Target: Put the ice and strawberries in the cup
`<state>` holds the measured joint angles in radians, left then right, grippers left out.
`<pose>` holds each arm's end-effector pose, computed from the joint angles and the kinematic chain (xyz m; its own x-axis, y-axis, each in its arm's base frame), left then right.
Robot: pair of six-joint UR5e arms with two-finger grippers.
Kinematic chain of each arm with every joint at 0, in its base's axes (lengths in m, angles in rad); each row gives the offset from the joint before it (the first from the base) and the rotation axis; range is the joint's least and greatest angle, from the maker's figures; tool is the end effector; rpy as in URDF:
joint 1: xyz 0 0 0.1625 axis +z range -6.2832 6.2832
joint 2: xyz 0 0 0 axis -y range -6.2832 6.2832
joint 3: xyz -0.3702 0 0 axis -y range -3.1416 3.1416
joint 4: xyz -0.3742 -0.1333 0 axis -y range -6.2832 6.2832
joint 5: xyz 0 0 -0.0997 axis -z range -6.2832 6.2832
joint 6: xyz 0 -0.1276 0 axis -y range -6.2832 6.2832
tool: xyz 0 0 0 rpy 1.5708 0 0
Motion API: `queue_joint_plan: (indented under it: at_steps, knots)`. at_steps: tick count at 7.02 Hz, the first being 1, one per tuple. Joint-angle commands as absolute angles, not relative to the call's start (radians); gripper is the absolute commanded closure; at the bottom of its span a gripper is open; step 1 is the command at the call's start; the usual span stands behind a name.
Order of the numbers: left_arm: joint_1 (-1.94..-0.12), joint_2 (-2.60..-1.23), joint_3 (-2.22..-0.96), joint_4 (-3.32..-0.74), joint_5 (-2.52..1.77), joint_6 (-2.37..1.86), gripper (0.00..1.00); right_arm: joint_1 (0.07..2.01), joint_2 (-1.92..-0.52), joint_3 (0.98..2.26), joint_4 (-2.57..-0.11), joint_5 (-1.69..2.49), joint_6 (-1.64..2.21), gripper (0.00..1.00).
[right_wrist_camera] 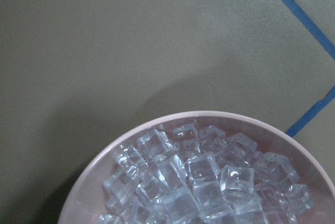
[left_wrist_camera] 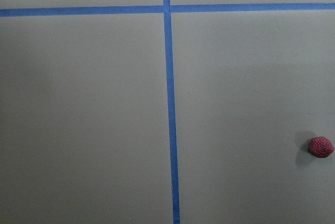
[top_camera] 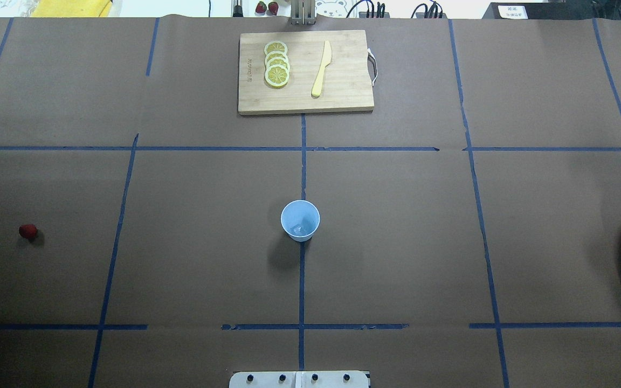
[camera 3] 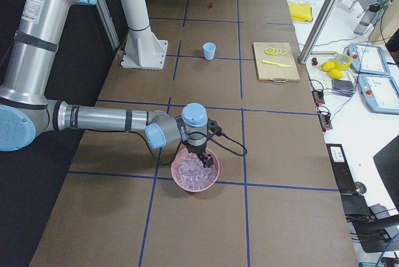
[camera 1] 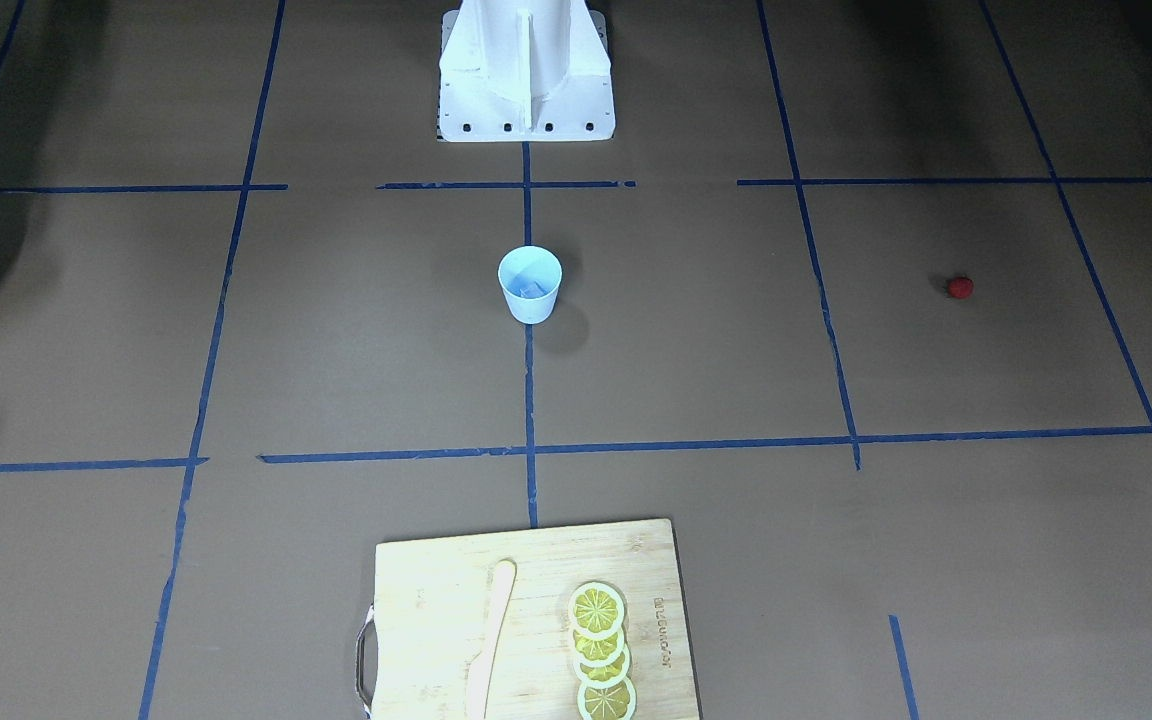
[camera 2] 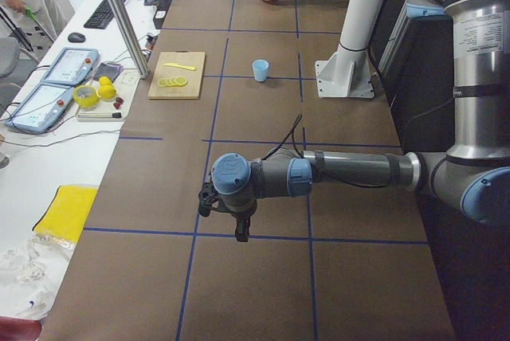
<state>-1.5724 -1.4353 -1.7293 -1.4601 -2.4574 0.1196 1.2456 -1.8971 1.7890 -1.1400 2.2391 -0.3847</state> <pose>-0.0351 -0.4163 0.6098 0.6276 0.0505 -0.7769 -0.0738 0.9973 0.0052 -0.0699 -0.3771 0.6169 0.5175 -0.7423 0.4257 0.5364 0.6690 0.5145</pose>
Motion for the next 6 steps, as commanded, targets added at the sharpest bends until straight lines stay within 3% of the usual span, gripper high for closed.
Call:
queue_joint_plan:
  at_steps: [1,6]
  knots:
    - [-1.572,-1.427,-1.729,-1.459,-2.457,0.120,0.00,1.235,-1.905,1.787,-1.134,2.197,-0.449,0.02]
    - [-1.572,-1.425,-1.730,-1.460,-2.457,0.120,0.00,1.193,-1.904,1.773,-1.138,2.177,-0.454,0.04]
